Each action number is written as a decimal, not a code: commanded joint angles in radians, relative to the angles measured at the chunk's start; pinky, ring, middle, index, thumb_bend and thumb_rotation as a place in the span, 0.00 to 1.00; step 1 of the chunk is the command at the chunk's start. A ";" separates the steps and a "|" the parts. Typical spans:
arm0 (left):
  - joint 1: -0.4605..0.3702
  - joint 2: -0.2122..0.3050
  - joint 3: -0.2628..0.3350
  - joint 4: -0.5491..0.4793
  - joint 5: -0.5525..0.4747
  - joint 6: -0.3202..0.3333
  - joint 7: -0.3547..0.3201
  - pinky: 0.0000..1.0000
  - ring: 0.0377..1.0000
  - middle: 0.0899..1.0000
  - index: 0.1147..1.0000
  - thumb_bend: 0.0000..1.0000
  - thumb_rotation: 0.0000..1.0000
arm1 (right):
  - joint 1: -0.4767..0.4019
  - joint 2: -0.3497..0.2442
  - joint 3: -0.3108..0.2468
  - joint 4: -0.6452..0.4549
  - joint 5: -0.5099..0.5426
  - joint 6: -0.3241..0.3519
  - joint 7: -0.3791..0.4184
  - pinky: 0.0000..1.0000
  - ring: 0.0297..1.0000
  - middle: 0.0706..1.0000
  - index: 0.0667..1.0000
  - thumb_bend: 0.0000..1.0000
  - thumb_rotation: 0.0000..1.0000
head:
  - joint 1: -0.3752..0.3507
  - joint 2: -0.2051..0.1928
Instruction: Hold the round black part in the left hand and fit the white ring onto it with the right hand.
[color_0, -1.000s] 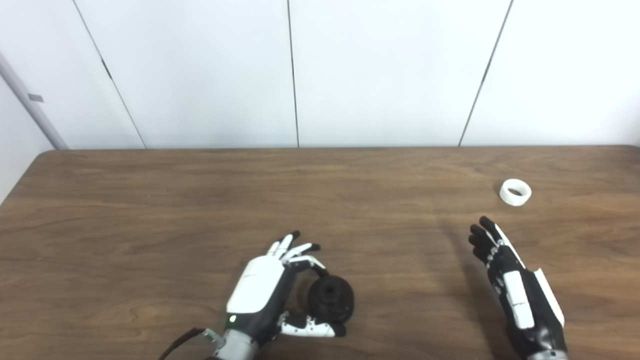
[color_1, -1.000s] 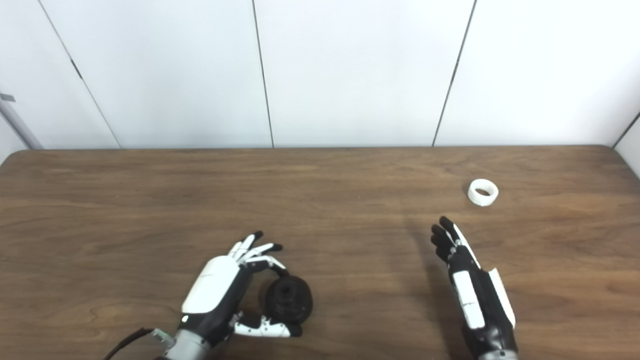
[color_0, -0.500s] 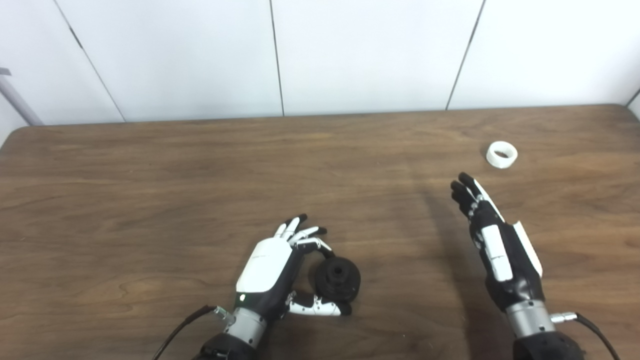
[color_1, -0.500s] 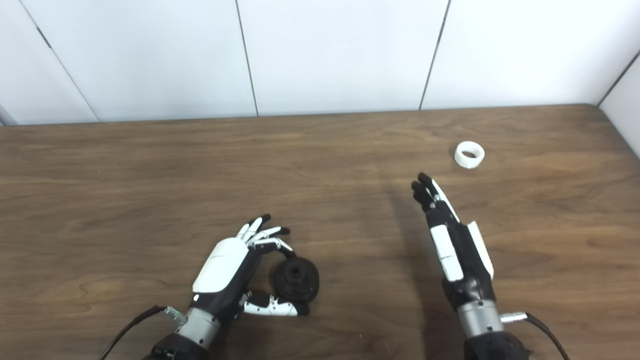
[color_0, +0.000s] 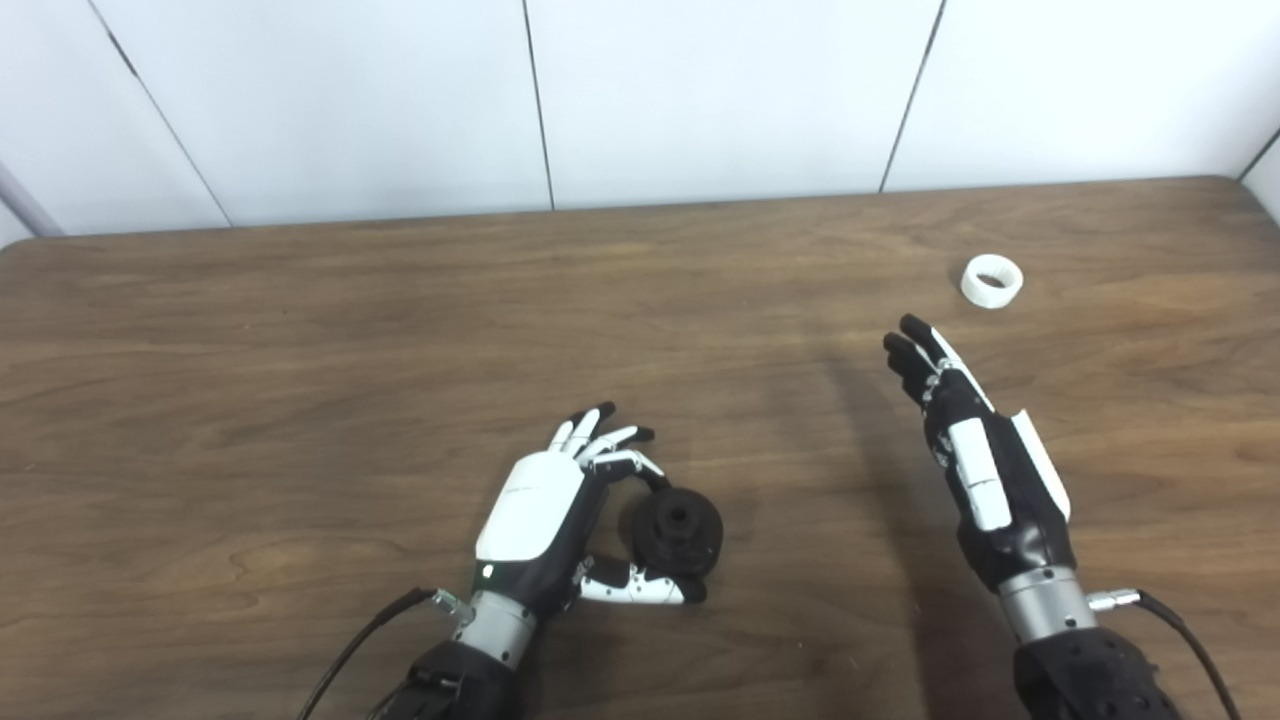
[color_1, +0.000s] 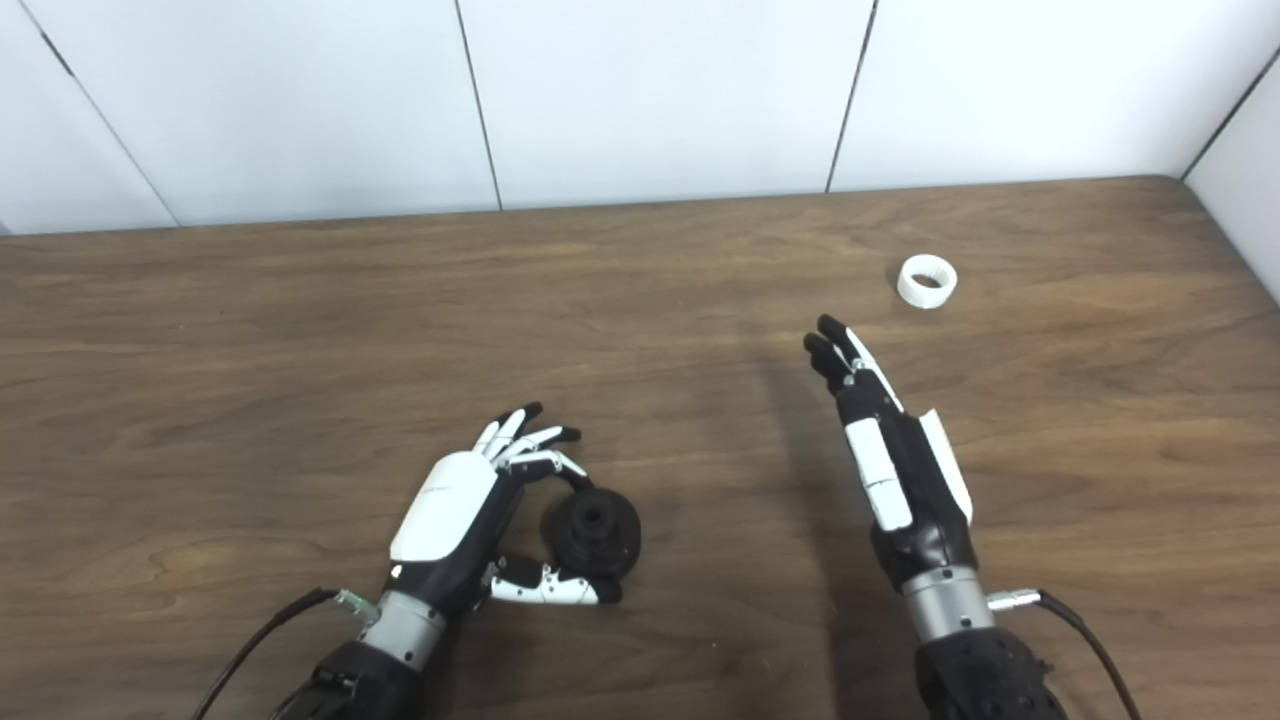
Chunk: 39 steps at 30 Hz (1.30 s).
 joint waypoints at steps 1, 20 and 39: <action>0.006 0.002 -0.008 0.024 0.013 0.011 -0.026 1.00 1.00 0.85 0.42 0.52 0.07 | 0.152 0.030 0.013 -0.055 0.012 -0.014 -0.022 0.98 0.94 0.92 0.93 0.61 0.96 | 0.000 0.000; 0.007 0.004 -0.007 0.030 -0.009 0.032 -0.065 1.00 0.98 0.84 0.42 0.52 0.06 | 0.103 0.004 -0.037 -0.117 0.046 0.037 -0.045 0.97 0.96 0.94 0.94 0.60 0.95 | -0.053 -0.003; -0.006 0.040 -0.011 0.066 -0.009 0.001 -0.051 1.00 0.97 0.83 0.42 0.52 0.06 | -0.127 -0.210 -0.086 -0.137 -0.293 0.209 -0.032 0.94 0.96 0.95 0.95 0.58 0.81 | -0.197 -0.042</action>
